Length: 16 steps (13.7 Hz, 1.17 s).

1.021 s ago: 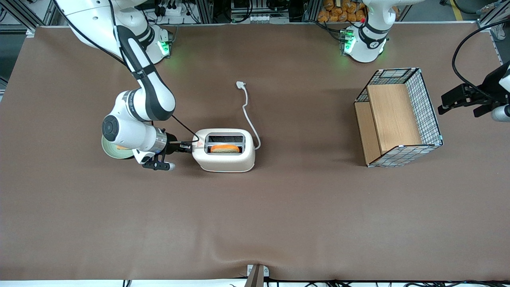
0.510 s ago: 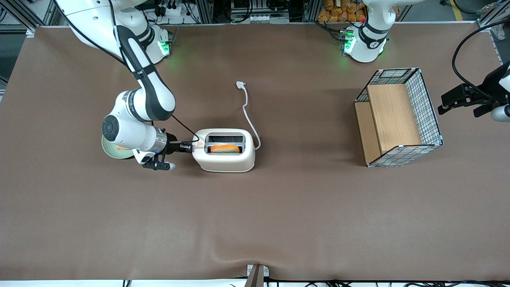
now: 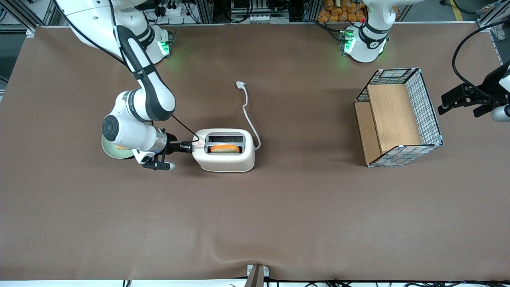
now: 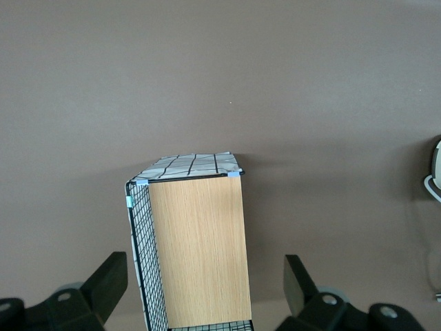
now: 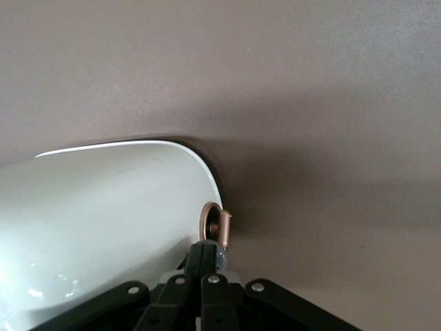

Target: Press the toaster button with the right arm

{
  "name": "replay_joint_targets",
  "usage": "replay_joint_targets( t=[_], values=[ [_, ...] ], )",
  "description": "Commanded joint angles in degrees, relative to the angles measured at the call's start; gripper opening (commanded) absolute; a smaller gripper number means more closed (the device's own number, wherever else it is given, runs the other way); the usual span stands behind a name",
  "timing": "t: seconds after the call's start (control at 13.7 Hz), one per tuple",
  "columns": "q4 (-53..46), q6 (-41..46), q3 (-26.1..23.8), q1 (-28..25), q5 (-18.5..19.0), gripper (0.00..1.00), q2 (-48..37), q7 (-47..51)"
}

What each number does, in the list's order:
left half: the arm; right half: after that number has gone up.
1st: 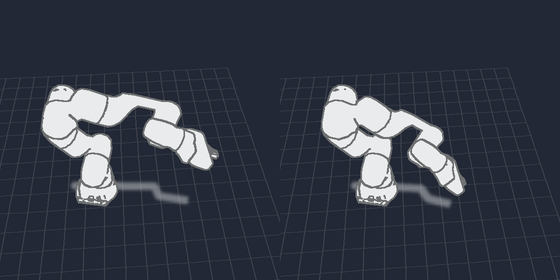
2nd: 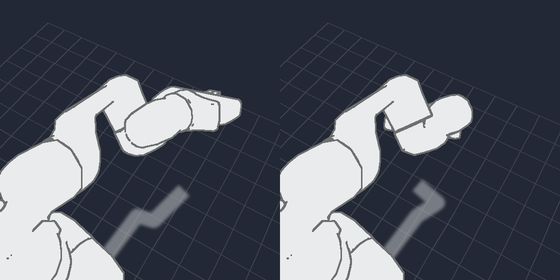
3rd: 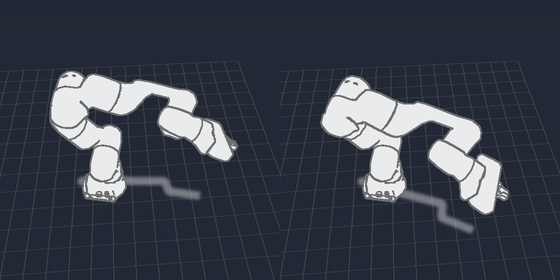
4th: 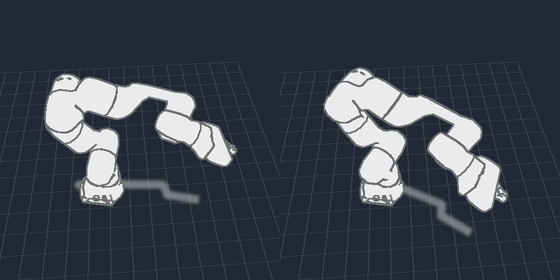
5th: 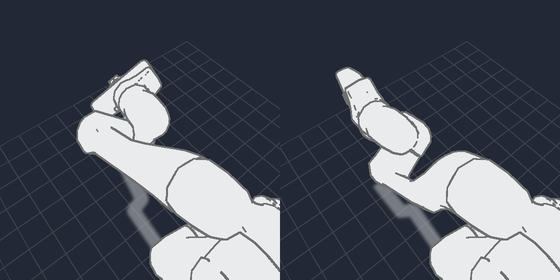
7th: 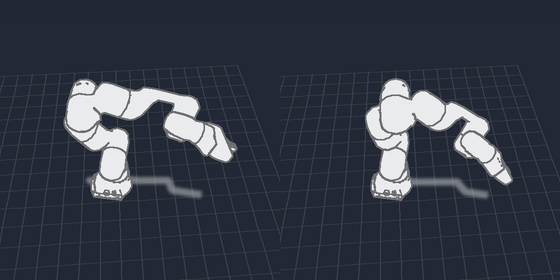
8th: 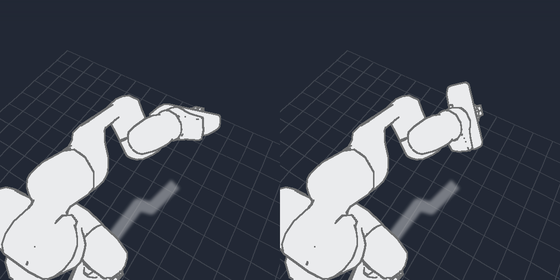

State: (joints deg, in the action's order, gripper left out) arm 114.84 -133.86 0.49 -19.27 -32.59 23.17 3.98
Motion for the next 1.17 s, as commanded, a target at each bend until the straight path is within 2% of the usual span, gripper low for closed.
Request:
replay_joint_targets(
  t=[0.0, 1.09],
  values=[
    [1.2, -3.7, 0.0, -1.3, -1.7, 0.0, 3.0, -2.4],
    [-1.1, 1.6, 0.2, -0.8, -1.7, 0.0, 2.1, -1.8]
  ],
)
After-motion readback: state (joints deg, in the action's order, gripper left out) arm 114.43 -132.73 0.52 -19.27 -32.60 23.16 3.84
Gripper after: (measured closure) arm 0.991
